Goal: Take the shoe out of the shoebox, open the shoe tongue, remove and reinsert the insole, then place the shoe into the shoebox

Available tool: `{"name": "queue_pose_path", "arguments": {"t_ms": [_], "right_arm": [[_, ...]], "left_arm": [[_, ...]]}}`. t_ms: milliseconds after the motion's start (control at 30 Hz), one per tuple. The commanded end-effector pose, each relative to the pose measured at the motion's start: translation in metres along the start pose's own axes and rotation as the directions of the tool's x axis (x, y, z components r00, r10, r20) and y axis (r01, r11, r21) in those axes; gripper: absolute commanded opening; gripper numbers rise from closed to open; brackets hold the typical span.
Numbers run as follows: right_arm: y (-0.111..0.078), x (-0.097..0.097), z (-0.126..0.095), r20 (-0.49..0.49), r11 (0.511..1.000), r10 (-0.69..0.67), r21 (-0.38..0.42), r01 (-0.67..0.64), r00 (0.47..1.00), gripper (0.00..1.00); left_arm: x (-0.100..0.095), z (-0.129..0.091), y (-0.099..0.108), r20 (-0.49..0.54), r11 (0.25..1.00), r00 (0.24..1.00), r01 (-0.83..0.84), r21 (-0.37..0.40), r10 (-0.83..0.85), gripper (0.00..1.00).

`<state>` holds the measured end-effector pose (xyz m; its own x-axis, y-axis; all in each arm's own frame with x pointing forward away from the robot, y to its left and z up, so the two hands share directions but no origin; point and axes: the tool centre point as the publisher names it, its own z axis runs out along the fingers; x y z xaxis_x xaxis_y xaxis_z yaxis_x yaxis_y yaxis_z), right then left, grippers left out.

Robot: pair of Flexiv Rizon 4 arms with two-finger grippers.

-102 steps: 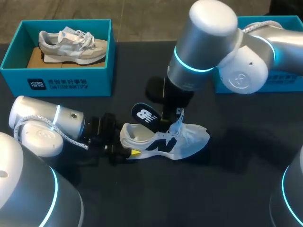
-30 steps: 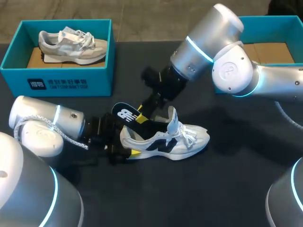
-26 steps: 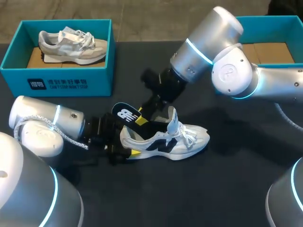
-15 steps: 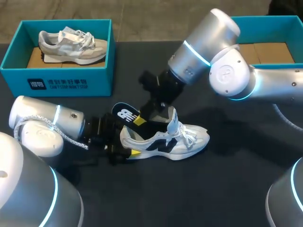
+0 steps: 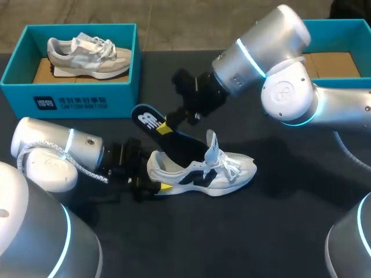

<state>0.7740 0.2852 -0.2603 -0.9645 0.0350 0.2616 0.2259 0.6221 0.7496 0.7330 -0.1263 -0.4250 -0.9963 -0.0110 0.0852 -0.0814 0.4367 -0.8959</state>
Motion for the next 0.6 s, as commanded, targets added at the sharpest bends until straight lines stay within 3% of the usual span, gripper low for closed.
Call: {"name": "queue_pose_path", "arguments": {"t_ms": [33,200,467,600], "right_arm": [[0.009,0.011,-0.015,0.084,0.998,-0.005,-0.06,0.01,0.996,0.0],[0.029,0.007,-0.027,0.144,0.991,-0.017,-0.131,0.036,0.989,0.0],[0.057,0.004,-0.038,0.182,0.98,-0.065,-0.173,0.097,0.981,0.0],[0.057,0.004,-0.038,0.182,0.98,-0.065,-0.173,0.097,0.981,0.0]], "left_arm": [[-0.002,0.002,0.004,-0.001,1.0,1.0,0.001,-0.005,-0.001,0.0],[-0.002,0.002,0.004,-0.001,1.0,1.0,0.001,-0.005,-0.001,0.0],[-0.002,0.002,0.004,-0.001,1.0,1.0,0.001,-0.005,-0.001,0.0],[-0.002,0.002,0.004,-0.001,1.0,1.0,0.001,-0.005,-0.001,0.0]]}}
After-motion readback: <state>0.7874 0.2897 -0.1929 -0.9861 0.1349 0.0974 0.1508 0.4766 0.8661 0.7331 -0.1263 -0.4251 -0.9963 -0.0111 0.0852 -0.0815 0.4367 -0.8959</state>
